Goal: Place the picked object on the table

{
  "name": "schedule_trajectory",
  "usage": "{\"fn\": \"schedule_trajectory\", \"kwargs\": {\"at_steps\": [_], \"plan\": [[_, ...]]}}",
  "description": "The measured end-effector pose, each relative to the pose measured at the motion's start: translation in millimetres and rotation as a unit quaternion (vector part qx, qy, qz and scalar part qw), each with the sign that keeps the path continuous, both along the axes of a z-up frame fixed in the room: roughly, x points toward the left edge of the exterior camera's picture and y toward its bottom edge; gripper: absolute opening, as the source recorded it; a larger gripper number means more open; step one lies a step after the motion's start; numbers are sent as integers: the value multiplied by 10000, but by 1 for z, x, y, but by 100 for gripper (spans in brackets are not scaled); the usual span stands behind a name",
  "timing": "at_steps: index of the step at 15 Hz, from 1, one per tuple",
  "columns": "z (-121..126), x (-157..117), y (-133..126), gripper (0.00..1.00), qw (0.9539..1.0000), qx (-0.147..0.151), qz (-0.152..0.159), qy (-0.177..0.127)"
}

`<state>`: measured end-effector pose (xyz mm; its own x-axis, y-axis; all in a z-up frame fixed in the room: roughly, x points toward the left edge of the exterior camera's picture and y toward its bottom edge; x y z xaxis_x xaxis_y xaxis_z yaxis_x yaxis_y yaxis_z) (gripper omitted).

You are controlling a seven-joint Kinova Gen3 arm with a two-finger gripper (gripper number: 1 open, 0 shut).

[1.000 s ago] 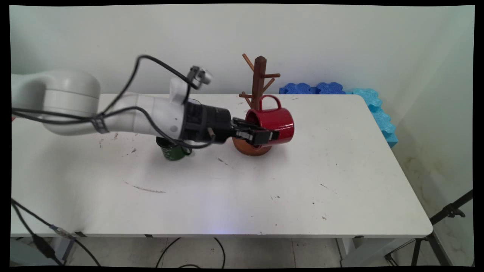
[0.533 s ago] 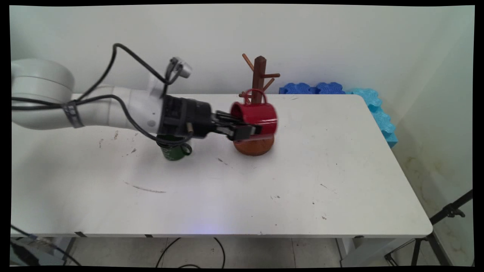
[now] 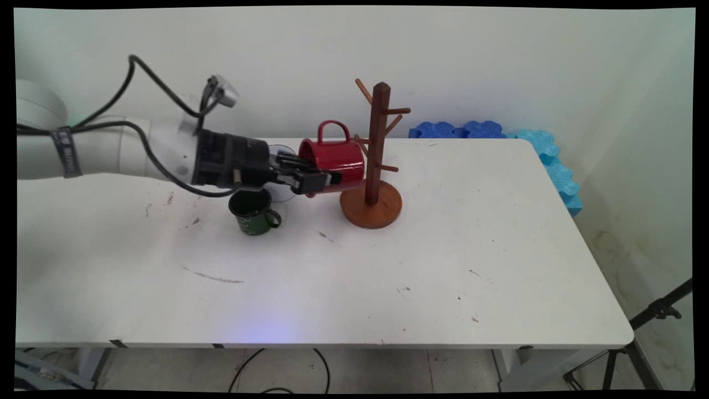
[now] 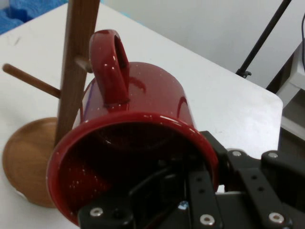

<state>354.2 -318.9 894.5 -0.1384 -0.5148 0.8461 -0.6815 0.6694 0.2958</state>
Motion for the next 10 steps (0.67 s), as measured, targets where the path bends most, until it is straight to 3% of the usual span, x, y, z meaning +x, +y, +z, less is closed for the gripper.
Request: {"fn": "schedule_trajectory", "kwargs": {"at_steps": [3,6,10], "plan": [[0,9,1,0,9996,-165,-217,-22],[-6,13,7,0,9973,-308,-632,-196],[-4,21,13,0,9886,-500,-1280,-614]]}}
